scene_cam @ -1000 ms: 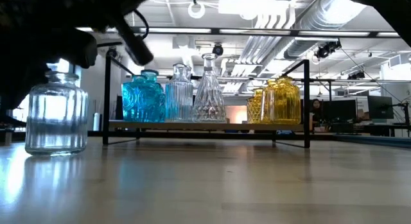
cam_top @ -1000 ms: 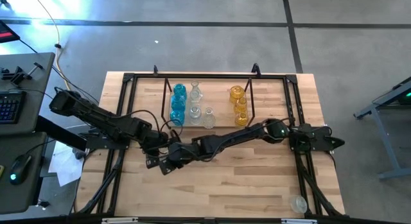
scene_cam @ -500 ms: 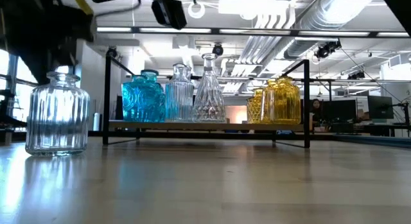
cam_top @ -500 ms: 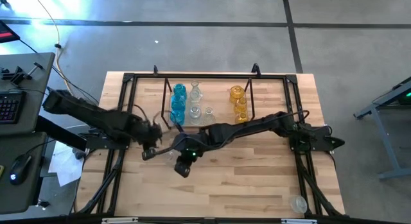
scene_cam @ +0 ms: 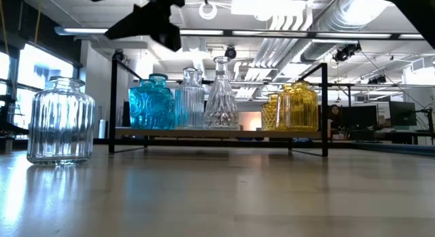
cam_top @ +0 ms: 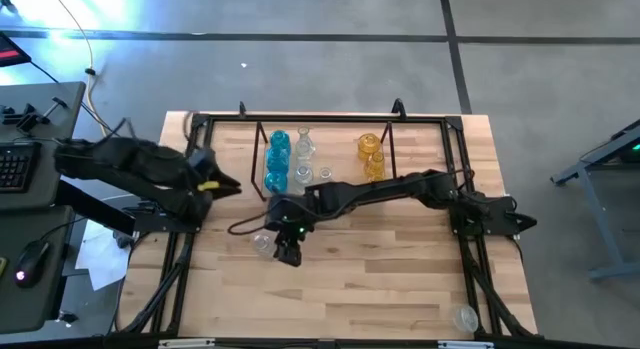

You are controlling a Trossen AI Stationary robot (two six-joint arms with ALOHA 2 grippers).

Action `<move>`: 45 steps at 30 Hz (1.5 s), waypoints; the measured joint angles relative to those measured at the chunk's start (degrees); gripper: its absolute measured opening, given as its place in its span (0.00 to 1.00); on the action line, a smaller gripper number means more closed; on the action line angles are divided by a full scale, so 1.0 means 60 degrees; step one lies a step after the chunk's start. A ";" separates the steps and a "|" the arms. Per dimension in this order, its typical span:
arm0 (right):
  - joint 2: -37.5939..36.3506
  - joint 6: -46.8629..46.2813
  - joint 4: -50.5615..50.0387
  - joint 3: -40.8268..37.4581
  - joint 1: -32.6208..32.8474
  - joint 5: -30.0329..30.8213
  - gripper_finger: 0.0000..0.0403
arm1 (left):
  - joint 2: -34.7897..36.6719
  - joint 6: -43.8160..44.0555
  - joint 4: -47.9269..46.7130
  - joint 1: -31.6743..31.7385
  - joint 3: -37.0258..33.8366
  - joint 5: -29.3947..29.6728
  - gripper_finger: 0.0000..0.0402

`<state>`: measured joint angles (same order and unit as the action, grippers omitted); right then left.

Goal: Sort vases onto shelf
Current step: Put the transparent vase on the shelf aligned with the other transparent vase

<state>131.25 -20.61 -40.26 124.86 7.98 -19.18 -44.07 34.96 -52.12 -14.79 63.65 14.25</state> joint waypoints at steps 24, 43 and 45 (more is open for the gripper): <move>-0.1461 -0.0689 -0.3932 0.0704 0.0177 0.3388 0.48 | -0.1148 -0.0556 -0.1715 -0.0284 0.0169 -0.2065 0.22; -0.4270 -0.1517 -0.4770 0.0051 0.1199 0.7015 0.48 | -0.5493 -0.2698 0.0158 -0.1628 -0.0531 -0.2834 0.43; -0.4270 -0.1500 -0.4914 0.0051 0.1311 0.7146 0.48 | -0.5678 -0.2695 0.0145 -0.1632 -0.0531 -0.2868 0.46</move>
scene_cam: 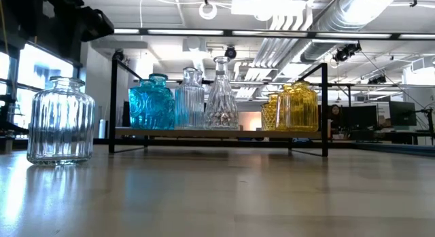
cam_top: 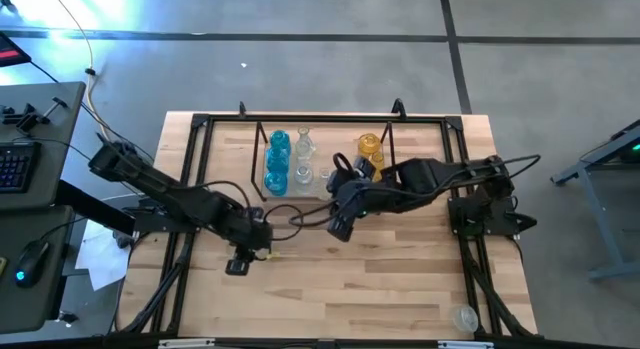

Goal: Sort vases onto shelf
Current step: Put the transparent vase on the shelf aligned with the other transparent vase

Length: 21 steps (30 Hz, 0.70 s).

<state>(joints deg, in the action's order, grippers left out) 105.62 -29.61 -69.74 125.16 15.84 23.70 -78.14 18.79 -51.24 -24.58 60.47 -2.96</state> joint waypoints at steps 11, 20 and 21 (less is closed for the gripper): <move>0.0000 -0.0017 -0.0188 0.0000 0.0385 0.0143 0.48 | -0.0359 -0.0160 0.0154 0.0107 -0.0004 0.0057 0.50; 0.0000 -0.0081 -0.0077 0.0000 0.0518 0.0139 0.48 | -0.0807 -0.0182 -0.0006 0.0353 -0.0004 -0.0141 0.50; 0.0000 -0.0094 -0.0069 0.0000 0.0546 0.0135 0.48 | -0.0842 -0.0189 -0.0105 0.0350 -0.0004 -0.0171 0.50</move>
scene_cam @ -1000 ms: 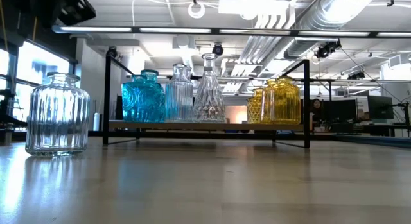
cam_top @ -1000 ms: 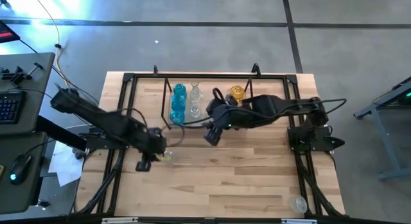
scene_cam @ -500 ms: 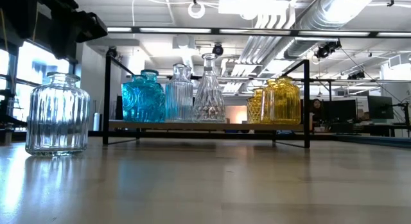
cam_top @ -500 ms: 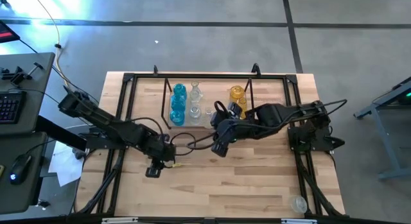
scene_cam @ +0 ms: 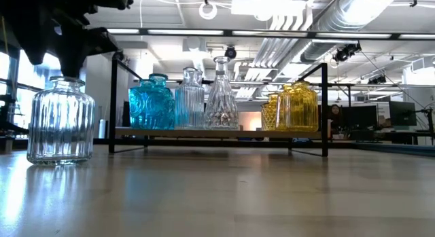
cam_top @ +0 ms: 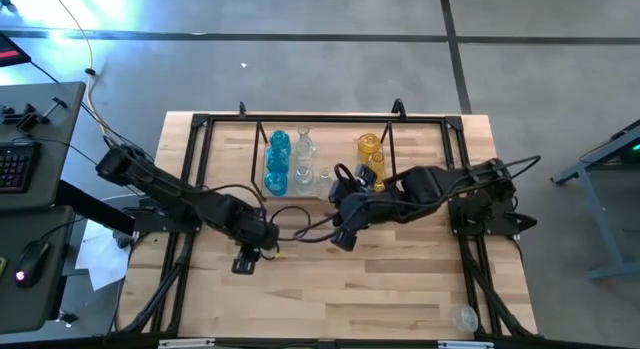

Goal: Sort vases onto shelf
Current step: Put the transparent vase on the shelf aligned with the other transparent vase

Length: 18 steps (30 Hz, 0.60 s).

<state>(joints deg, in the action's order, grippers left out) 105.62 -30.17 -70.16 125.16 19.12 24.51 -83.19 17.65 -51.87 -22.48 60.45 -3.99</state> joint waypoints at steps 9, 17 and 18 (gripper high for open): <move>0.0000 -0.0149 0.0131 0.0000 0.0155 0.0009 0.48 | -0.0164 -0.0150 -0.0087 0.0066 0.0000 0.0179 0.50; 0.0000 -0.0255 0.0233 0.0000 0.0274 0.0025 0.48 | -0.0836 -0.0234 0.0079 0.0061 0.0040 0.0003 0.50; 0.0000 -0.0301 0.0234 0.0000 0.0305 0.0033 0.48 | -0.0900 -0.0234 0.0191 0.0054 0.0040 0.0003 0.50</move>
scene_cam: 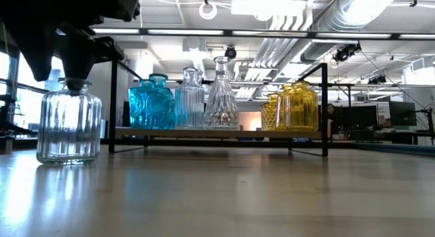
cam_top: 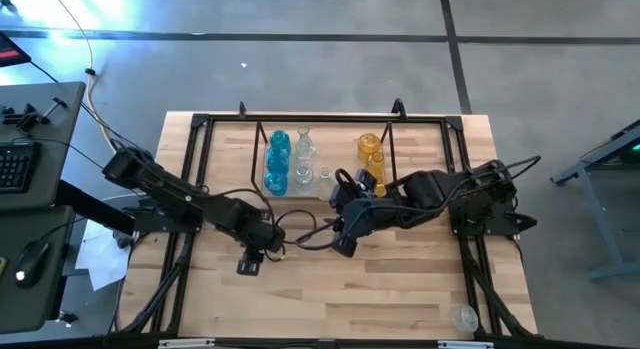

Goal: Sort vases onto shelf
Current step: Put the transparent vase on the shelf aligned with the other transparent vase

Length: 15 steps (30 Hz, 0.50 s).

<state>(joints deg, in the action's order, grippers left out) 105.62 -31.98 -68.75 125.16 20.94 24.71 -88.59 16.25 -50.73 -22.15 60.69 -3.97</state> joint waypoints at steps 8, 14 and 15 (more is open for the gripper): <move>0.0000 -0.0207 0.0000 0.0000 0.0205 0.0139 0.48 | -0.0092 -0.0002 0.0602 0.0090 -0.0018 -0.0060 0.50; 0.0000 -0.0434 0.0000 0.0000 0.0334 0.0306 0.48 | -0.0040 0.0297 0.0968 0.0190 -0.0380 -0.0133 0.43; 0.0000 -0.0431 0.0000 0.0000 0.0360 0.0306 0.48 | -0.0034 0.0321 0.0990 0.0192 -0.0432 -0.0137 0.40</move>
<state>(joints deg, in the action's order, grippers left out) 105.62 -34.57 -68.75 125.16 23.10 26.55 -88.79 18.17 -44.79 -21.00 58.09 -4.79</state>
